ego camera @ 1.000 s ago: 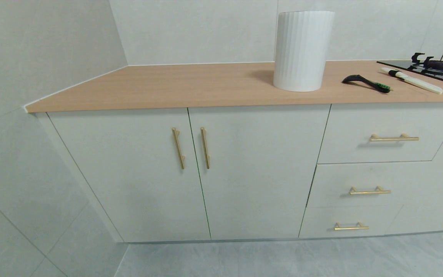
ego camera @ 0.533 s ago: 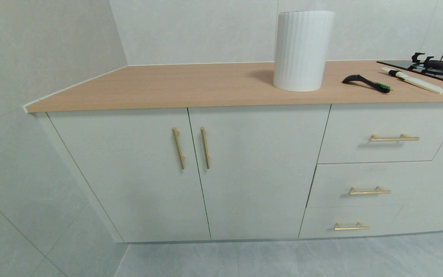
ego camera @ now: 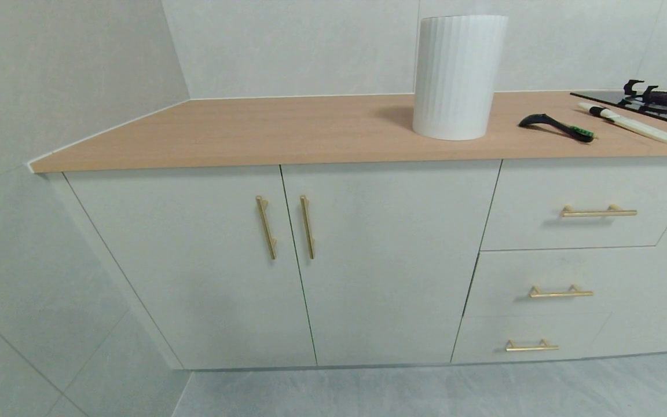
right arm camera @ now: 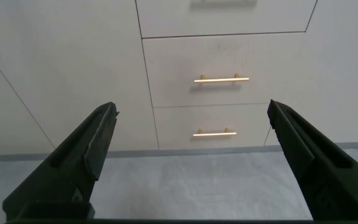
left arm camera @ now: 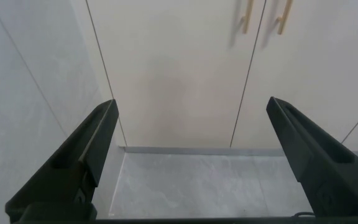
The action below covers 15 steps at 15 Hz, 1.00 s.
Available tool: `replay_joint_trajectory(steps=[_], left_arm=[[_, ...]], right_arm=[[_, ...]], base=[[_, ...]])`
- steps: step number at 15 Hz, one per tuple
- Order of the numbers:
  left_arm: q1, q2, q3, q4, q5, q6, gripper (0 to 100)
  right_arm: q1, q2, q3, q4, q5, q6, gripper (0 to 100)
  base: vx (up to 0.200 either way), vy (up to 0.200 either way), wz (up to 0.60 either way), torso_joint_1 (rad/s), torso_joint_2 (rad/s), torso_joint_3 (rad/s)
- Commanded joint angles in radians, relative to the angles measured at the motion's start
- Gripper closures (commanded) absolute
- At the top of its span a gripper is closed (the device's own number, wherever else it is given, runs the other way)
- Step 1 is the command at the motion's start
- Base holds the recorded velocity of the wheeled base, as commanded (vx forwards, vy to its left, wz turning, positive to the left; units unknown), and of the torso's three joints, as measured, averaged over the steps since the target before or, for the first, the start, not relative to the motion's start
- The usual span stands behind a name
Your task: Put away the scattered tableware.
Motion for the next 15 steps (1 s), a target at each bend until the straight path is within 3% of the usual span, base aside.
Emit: replay_joint_trajectory(steps=[1, 15], left_arm=[[0.001, 0.002, 0.000, 0.000, 0.000, -0.001, 0], [-0.001, 0.002, 0.000, 0.000, 0.000, -0.001, 0]], right_arm=[[0.001, 0.002, 0.000, 0.001, 0.000, 0.000, 0], [0.001, 0.002, 0.000, 0.001, 0.000, 0.000, 0]], base=[[0.000, 0.000, 0.00, 0.000, 0.00, 0.000], [0.000, -0.171, 0.00, 0.002, 0.00, 0.001]])
